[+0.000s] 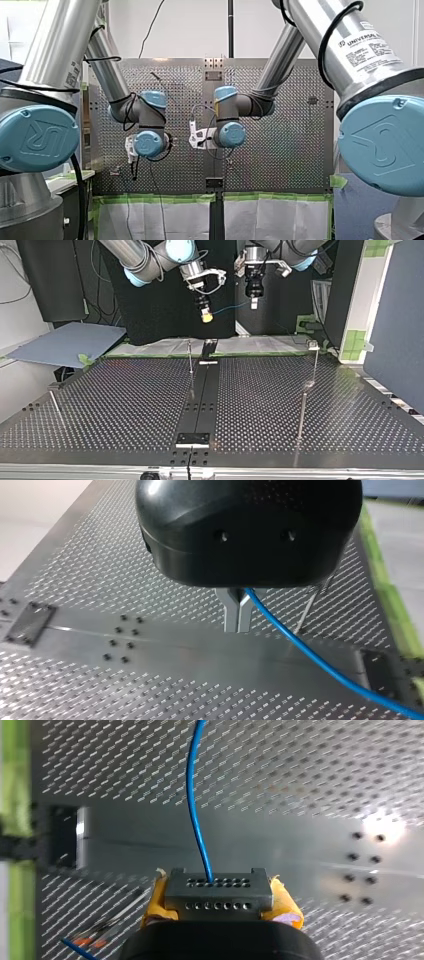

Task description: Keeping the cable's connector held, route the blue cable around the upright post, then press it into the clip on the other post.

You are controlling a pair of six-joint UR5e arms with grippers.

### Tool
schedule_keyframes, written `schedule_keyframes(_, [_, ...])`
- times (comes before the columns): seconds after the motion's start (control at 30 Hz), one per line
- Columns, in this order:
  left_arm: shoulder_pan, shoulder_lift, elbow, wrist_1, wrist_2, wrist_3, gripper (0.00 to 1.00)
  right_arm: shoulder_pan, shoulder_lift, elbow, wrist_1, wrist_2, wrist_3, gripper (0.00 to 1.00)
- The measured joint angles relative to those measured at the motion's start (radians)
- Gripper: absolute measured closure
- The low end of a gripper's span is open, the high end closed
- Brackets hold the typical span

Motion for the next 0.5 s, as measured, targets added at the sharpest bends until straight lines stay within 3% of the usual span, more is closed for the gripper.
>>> schedule_keyframes(0.2, [0.024,0.064,0.057,-0.064,-0.012,0.003,1.0,0.0,-0.055,-0.054,0.051,-0.039,0.004,1.0])
schedule_keyframes(0.5, [0.08,0.162,0.151,-0.162,-0.002,0.005,1.0,-0.003,-0.143,-0.139,0.106,-0.05,0.002,1.0])
